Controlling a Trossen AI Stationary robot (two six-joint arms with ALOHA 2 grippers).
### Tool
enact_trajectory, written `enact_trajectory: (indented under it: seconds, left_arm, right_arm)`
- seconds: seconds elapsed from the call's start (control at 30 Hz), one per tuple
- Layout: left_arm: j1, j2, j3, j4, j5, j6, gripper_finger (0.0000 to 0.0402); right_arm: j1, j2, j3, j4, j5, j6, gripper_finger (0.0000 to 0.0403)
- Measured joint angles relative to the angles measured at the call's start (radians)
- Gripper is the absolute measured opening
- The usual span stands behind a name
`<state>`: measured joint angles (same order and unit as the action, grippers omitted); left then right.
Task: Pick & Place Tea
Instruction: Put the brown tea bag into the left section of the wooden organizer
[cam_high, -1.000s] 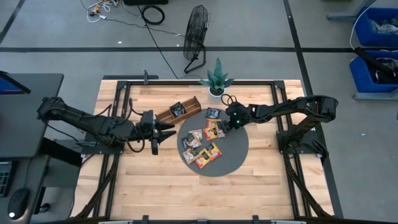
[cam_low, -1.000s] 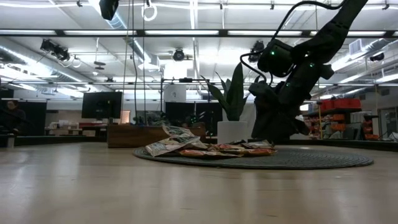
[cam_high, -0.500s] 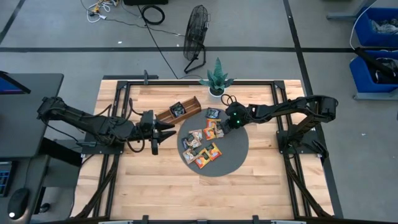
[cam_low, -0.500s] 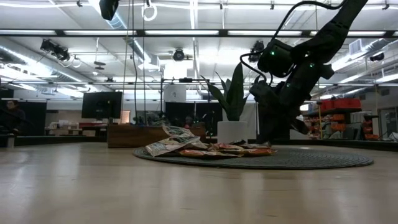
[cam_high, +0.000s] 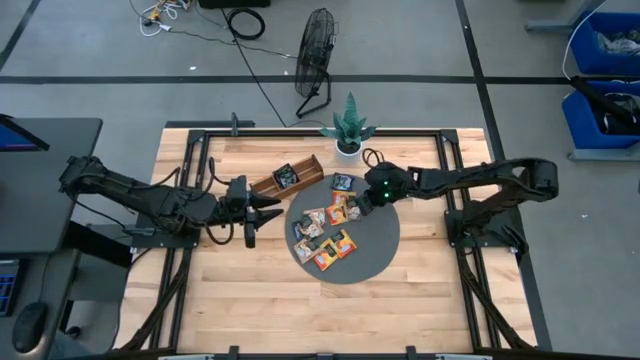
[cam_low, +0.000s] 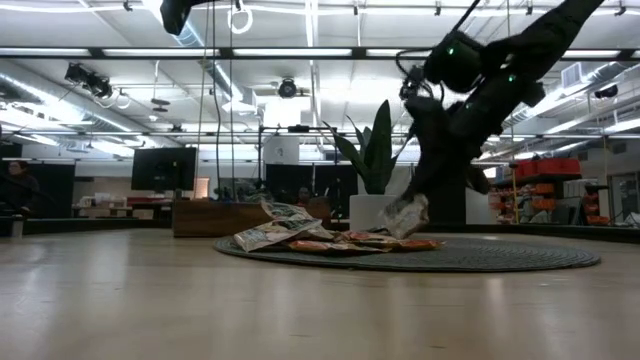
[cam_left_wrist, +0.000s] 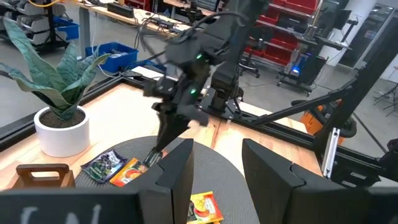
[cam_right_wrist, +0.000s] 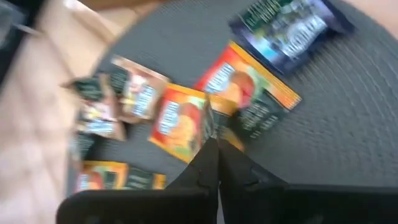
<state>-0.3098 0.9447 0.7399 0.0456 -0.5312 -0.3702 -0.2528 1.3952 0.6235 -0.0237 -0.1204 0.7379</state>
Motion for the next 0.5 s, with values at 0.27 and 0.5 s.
enact_trajectory:
  seconds: [0.27, 0.5]
  left_arm:
    - [0.056, 0.000, 0.000, 0.003, 0.000, -0.076, 0.0140]
    - [0.134, 0.006, 0.000, -0.001, 0.174, -0.145, 0.0140]
  right_arm:
    - [0.067, -0.184, 0.008, 0.002, 0.025, -0.013, 0.0000]
    - [0.158, -0.215, 0.153, -0.074, 0.024, -0.095, 0.0000]
